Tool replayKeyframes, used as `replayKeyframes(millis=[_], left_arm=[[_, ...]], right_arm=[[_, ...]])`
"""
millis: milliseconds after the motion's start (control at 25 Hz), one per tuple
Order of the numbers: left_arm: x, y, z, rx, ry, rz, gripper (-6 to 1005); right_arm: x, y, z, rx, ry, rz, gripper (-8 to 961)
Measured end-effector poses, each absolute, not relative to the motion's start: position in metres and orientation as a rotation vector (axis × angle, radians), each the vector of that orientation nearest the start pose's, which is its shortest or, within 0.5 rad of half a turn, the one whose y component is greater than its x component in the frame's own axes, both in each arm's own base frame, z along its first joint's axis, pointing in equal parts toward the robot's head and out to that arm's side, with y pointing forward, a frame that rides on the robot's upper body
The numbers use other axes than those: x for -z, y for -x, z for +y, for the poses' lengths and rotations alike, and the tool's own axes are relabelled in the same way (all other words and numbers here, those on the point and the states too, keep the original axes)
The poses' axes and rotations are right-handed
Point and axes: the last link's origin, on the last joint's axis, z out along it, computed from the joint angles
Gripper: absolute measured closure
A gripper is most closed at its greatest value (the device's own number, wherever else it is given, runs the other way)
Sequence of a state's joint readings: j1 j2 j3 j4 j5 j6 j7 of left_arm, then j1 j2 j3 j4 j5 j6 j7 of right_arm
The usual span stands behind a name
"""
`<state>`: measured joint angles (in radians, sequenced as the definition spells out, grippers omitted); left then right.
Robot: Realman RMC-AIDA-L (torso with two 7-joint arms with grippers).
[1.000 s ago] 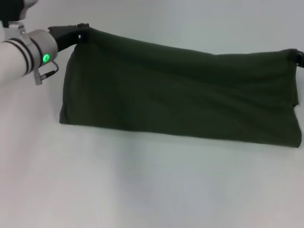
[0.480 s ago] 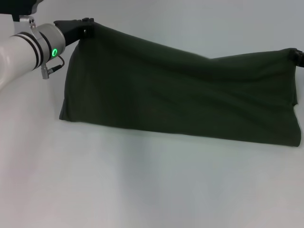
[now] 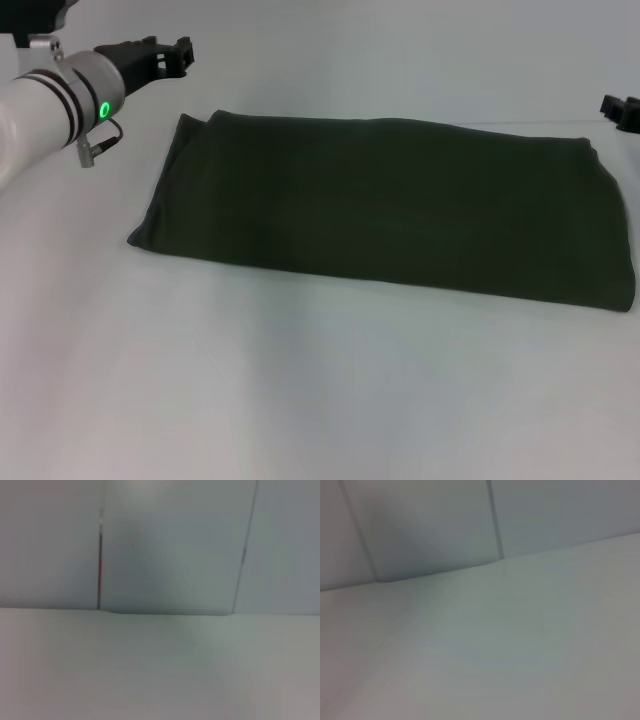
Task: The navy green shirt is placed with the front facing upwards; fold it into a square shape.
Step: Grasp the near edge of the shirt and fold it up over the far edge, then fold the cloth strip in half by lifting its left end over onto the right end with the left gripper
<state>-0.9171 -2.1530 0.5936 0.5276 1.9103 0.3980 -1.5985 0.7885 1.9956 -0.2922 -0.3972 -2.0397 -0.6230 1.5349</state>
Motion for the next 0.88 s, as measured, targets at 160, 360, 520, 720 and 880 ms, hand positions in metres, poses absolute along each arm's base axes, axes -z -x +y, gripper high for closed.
replayKeyframes(millis=[160, 360, 520, 720, 880], left_arm=[[-0.018, 0.222, 0.494, 0.509, 1.766, -0.931, 657], [-0.023, 0.232, 0.491, 0.524, 1.737, -0.961, 463], [-0.026, 0.239, 0.482, 0.602, 1.772, -1.008, 420], [-0.032, 0.245, 0.458, 0.747, 1.889, -1.058, 421], [-0.039, 0.256, 0.434, 0.800, 1.930, -1.072, 422]], right_arm=[[-0.071, -0.316, 0.464, -0.461, 1.708, 1.060, 672], [-0.078, -0.315, 0.463, -0.518, 1.722, 1.093, 521], [-0.083, -0.316, 0.454, -0.576, 1.779, 1.159, 390], [-0.089, -0.314, 0.432, -0.636, 1.919, 1.249, 265], [-0.094, -0.318, 0.408, -0.682, 1.983, 1.333, 265]])
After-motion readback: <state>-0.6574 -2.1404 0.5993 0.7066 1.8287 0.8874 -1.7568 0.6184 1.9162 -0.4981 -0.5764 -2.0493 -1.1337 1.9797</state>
